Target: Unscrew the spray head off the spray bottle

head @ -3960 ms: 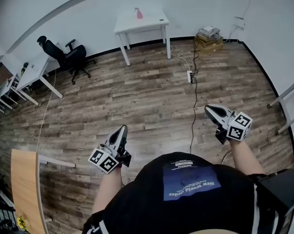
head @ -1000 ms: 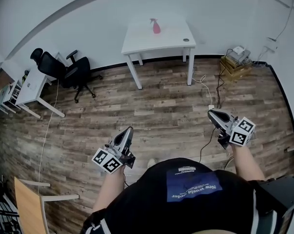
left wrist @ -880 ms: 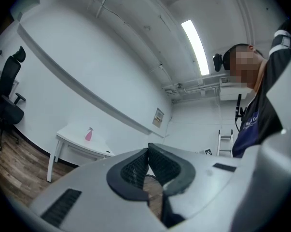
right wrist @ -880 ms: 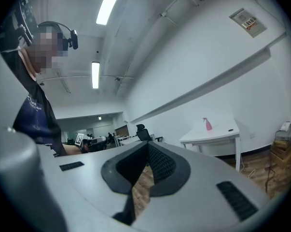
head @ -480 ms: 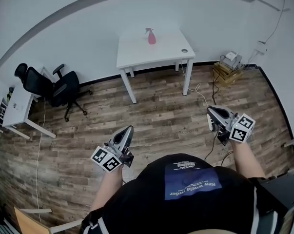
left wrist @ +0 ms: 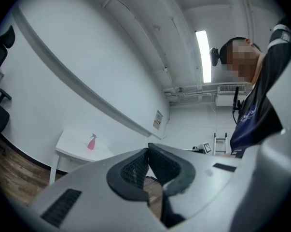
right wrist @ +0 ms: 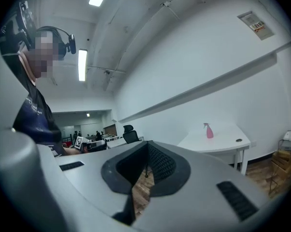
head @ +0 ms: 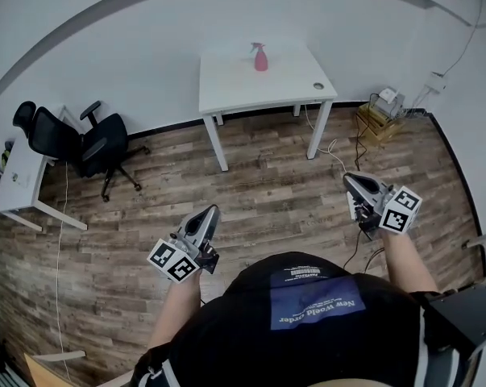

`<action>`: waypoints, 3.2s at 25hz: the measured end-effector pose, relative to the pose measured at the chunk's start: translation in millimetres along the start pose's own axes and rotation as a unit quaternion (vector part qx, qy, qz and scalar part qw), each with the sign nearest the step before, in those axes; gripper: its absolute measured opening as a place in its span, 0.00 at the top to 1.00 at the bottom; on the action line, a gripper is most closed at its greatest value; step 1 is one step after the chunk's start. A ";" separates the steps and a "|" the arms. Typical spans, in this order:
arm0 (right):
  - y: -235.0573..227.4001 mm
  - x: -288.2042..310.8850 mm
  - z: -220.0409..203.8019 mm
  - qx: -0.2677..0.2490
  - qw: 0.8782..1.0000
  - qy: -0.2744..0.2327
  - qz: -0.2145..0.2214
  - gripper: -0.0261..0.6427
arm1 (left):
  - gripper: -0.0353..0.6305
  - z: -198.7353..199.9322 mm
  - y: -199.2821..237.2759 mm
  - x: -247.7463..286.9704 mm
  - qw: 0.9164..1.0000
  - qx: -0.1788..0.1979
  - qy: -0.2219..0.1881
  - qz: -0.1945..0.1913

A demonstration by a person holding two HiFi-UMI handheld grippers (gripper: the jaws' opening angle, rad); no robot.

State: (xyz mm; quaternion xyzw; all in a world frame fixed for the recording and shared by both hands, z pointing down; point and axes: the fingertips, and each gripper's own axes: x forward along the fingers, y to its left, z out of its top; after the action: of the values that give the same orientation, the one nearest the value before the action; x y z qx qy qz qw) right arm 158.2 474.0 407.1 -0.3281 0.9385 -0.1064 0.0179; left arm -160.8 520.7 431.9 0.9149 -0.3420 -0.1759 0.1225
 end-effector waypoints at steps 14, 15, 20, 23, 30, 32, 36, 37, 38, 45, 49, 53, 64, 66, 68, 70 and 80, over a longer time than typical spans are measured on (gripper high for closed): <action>-140.0 89.7 18.5 0.021 0.996 0.012 0.090 0.97 | 0.94 0.4 58.0 106.3 0.997 0.015 -0.011 0.075; -151.2 94.5 26.0 0.016 0.995 0.013 0.099 0.97 | 0.94 1.0 60.6 119.0 0.997 0.016 -0.013 0.080; -212.9 99.8 54.5 0.011 0.992 0.005 0.125 0.97 | 0.94 1.6 70.0 185.9 0.995 0.018 -0.027 0.094; -247.3 98.1 59.1 0.013 0.992 0.006 0.128 0.97 | 0.94 -4.2 73.6 221.5 0.995 0.016 -0.021 0.095; -303.7 105.5 54.0 0.026 0.992 0.007 0.124 0.97 | 0.94 -14.7 99.0 281.5 0.996 0.014 0.010 0.091; -316.1 109.1 51.8 0.030 0.993 0.009 0.116 0.97 | 0.94 -14.9 111.8 292.2 0.996 0.009 0.011 0.087; -335.0 124.7 48.7 0.034 0.995 0.014 0.096 0.97 | 0.94 -17.6 141.8 312.6 0.998 0.001 0.013 0.066; -337.6 131.7 49.2 0.031 0.995 0.017 0.091 0.97 | 0.94 -16.7 151.5 316.7 0.998 -0.001 0.013 0.059; -339.8 139.9 50.6 0.027 0.996 0.018 0.086 0.97 | 0.94 -14.9 162.4 320.3 0.999 -0.003 0.013 0.052; -346.0 213.1 70.9 0.010 0.999 0.021 0.044 0.97 | 0.94 15.6 254.2 333.3 1.000 -0.015 0.018 0.005; -348.7 272.0 94.2 0.001 1.000 0.009 0.026 0.97 | 0.94 52.9 311.4 336.8 1.000 -0.001 0.020 -0.014; -344.2 331.0 100.7 -0.002 1.000 0.008 0.020 0.97 | 0.94 71.3 364.1 331.7 0.999 -0.009 0.022 -0.026; -372.0 417.8 98.9 0.000 0.999 0.034 0.030 0.97 | 0.94 78.4 448.8 334.2 0.999 -0.030 0.017 -0.008; -385.0 431.3 100.8 0.002 0.999 0.032 0.042 0.97 | 0.94 77.9 458.4 342.9 0.999 -0.030 0.019 0.001; -403.9 441.2 98.4 0.006 0.998 0.033 0.058 0.97 | 0.94 74.0 464.5 357.7 0.999 -0.026 0.022 0.012; -430.3 447.2 94.7 0.010 0.996 0.034 0.076 0.97 | 0.94 68.0 467.7 378.0 0.999 -0.016 0.024 0.024; -548.2 479.0 133.6 0.001 0.983 0.048 0.178 0.97 | 0.94 66.7 476.2 498.0 0.996 -0.005 -0.003 0.087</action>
State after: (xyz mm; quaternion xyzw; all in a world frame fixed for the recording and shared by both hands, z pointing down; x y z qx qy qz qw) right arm 132.0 -265.6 409.9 -0.1499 0.9816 -0.1177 -0.0079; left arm -114.7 -170.0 416.8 0.8805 -0.4201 -0.1688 0.1406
